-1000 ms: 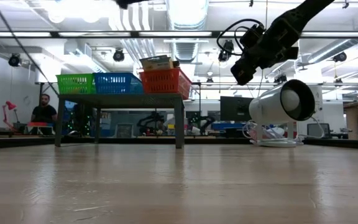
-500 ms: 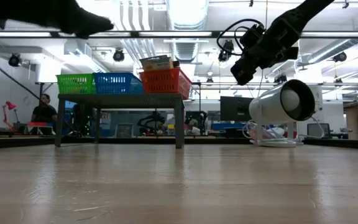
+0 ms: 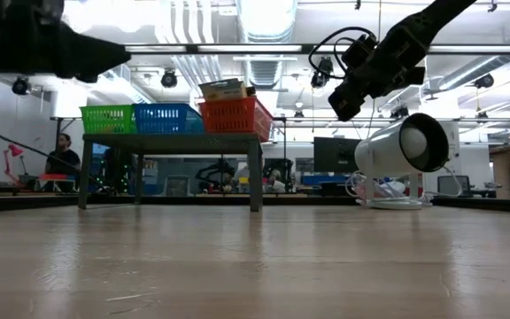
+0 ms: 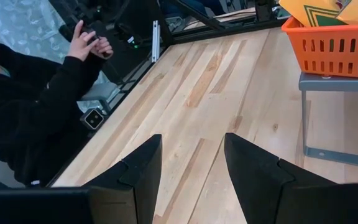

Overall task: Pick & Place Office Desk Supplies
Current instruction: Return to Home Position

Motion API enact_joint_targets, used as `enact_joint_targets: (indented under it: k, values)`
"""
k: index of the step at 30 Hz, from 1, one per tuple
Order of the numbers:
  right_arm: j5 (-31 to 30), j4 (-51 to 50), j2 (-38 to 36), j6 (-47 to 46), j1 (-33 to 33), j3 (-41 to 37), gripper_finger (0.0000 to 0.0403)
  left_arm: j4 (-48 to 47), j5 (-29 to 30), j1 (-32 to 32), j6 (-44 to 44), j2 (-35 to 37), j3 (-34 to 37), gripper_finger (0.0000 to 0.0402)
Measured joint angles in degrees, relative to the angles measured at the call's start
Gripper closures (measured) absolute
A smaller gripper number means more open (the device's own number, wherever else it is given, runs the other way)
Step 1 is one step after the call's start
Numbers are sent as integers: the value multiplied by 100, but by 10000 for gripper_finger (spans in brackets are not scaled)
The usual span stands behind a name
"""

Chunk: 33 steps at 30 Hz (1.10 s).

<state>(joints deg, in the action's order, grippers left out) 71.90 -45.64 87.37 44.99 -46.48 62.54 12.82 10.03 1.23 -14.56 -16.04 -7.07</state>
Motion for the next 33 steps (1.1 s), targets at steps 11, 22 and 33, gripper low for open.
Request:
enact_joint_targets:
  k: [11, 22, 33]
  values:
    - [0, 13, 2, 0, 0, 0, 232, -55, -1, 0, -65, 1429, 682, 233]
    - [0, 16, 2, 0, 0, 0, 232, -1019, 1059, -2, 348, 1605, 647, 233]
    - [0, 15, 2, 0, 0, 2, 232, -1070, 1184, -2, 694, 1507, 625, 233]
